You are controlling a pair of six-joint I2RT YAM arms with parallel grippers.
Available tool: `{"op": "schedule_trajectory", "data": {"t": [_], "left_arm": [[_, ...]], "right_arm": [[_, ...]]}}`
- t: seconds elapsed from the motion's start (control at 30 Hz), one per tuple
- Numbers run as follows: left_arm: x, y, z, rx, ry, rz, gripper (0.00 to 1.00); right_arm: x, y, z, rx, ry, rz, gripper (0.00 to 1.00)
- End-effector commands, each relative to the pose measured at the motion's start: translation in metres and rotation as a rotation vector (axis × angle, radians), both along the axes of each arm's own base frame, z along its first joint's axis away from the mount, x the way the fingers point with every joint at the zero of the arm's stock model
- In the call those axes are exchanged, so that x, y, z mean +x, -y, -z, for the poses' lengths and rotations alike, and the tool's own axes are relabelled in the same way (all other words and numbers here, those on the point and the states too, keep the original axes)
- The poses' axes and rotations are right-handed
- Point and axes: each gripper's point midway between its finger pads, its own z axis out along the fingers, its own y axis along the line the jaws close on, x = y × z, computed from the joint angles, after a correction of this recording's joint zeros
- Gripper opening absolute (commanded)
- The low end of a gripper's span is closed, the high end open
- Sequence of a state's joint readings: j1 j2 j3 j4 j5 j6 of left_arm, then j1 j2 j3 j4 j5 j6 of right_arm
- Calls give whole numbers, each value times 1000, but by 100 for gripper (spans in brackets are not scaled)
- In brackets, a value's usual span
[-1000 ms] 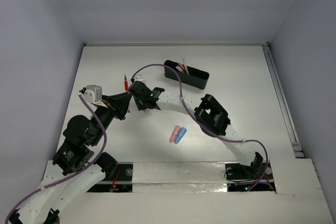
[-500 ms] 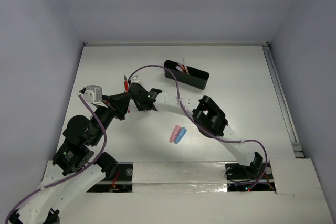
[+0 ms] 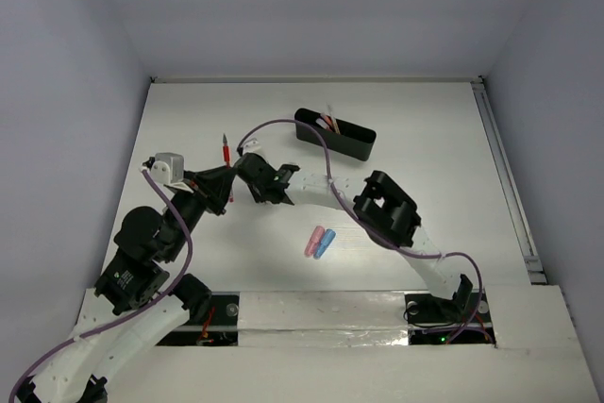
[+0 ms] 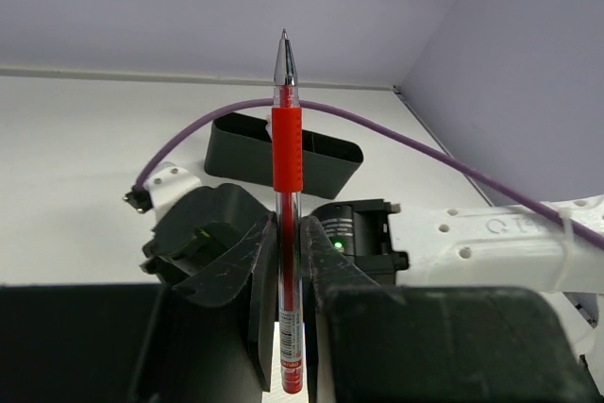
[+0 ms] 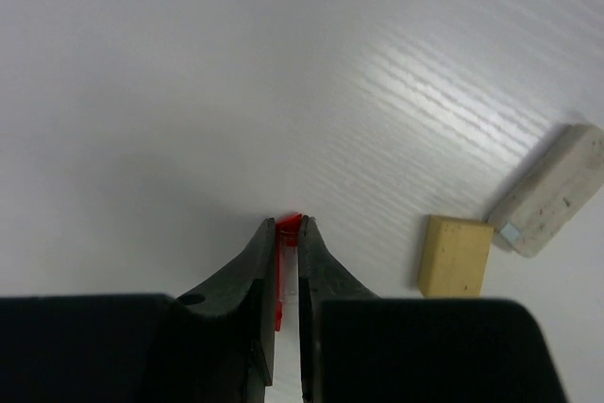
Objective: Sort the stationery into containers
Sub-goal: Close the pen cap on the pen.
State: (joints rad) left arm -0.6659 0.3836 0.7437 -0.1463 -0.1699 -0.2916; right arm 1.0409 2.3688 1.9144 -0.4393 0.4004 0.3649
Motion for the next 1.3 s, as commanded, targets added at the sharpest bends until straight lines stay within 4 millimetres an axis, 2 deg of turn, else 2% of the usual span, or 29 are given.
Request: {"op": "schedule_trajectory", "data": {"t": [0.0,0.07,0.1,0.13,0.2,0.23,0.27,0.33,0.37,0.4,0.43,0.47,0.5,0.53,0.57,0.63,0.83,0.97,1.13,1.27], "left_arm": [[4,2,-10,-22,30,-2,0],[5,6,-7,-23,16,5,0],[6,7,-7,-23,14,10,0],[8,10,-3,-16,-1,16,0],[9,13,-1,-18,-12,24,0],[10,15,1,-16,-20,31,0],[10,16,-1,-21,-19,34,0],[10,23,1,-23,-25,62,0],[11,26,3,-22,-30,75,0],[10,30,3,-25,-30,95,0],[8,40,7,-18,-39,140,0],[8,44,8,-23,-39,161,0],[9,48,12,-21,-50,175,0],[8,55,16,-13,-66,207,0],[9,56,19,-24,-84,208,0],[9,61,28,-26,-109,223,0],[5,73,38,-73,-129,286,0],[8,77,51,-71,-163,284,0],[11,80,55,-63,-176,289,0],[12,83,59,-72,-191,297,0]], "right_arm": [[-15,21,7,0,-38,13,0],[-14,16,-17,86,-5,15,0],[-20,20,-17,106,-8,4,0],[-17,11,-53,207,41,-3,0],[-18,4,-83,304,77,-28,0],[-23,10,-82,313,79,-34,0],[-25,13,-111,372,113,-42,0],[-25,20,-127,419,159,-25,0],[-21,29,-149,462,190,-2,0],[-19,32,-162,501,219,12,0],[-15,39,-172,531,241,32,0],[-19,46,-168,540,240,40,0],[-10,59,-189,596,267,79,0],[-6,62,-202,646,289,90,0],[-10,67,-202,662,291,94,0],[-6,79,-231,742,360,125,0],[17,111,-256,872,386,226,0],[21,128,-273,1027,363,281,0],[5,120,-301,1236,310,238,0],[-3,112,-311,1305,262,192,0]]}}
